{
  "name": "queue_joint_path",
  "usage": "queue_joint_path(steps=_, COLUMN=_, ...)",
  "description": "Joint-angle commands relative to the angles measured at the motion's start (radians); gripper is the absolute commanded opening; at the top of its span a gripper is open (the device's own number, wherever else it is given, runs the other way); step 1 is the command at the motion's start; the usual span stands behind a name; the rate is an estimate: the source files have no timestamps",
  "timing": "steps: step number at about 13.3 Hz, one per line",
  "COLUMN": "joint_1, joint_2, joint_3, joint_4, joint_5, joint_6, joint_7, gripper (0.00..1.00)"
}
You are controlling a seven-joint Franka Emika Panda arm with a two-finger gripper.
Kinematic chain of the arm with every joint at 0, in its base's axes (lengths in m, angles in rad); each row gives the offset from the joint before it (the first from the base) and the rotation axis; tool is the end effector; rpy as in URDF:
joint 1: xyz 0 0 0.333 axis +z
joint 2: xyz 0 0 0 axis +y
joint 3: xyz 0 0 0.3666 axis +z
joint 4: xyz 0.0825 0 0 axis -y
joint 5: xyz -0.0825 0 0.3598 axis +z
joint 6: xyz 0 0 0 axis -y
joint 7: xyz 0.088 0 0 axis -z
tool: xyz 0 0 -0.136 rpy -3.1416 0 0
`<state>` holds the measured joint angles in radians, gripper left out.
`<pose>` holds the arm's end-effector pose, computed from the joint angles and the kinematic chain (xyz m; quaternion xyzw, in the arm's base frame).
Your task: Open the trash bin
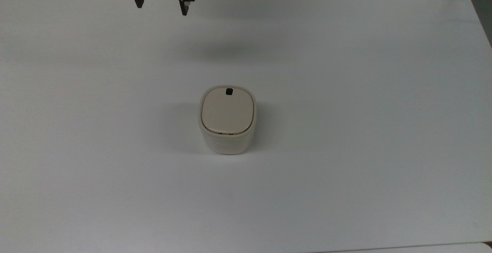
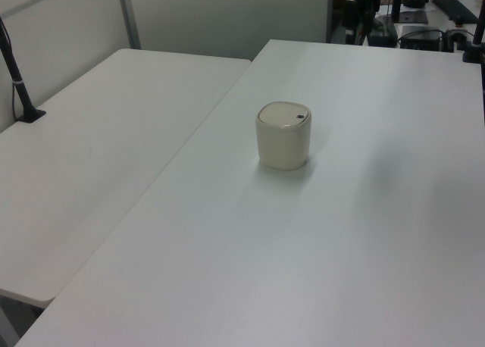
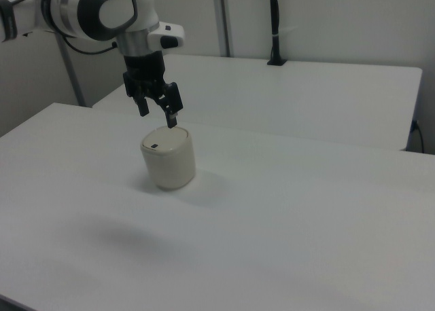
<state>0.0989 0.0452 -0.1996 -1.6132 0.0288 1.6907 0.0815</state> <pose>0.5545 -0.0498 0.6136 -0.9955 0.0923 -0.0167 0.0097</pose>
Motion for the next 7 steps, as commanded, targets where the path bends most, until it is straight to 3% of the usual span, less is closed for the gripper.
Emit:
queue_joint_path(steps=1, joint_1=-0.001, joint_2=-0.024, joint_3=-0.001, joint_4=-0.024, joint_5=-0.039, joint_6=0.001, joint_7=-0.014, gripper=1.0)
queue_joint_path(steps=7, joint_1=0.001, joint_2=-0.019, joint_3=-0.004, joint_4=-0.024, joint_5=-0.04, joint_6=0.006, joint_7=-0.032, gripper=1.0)
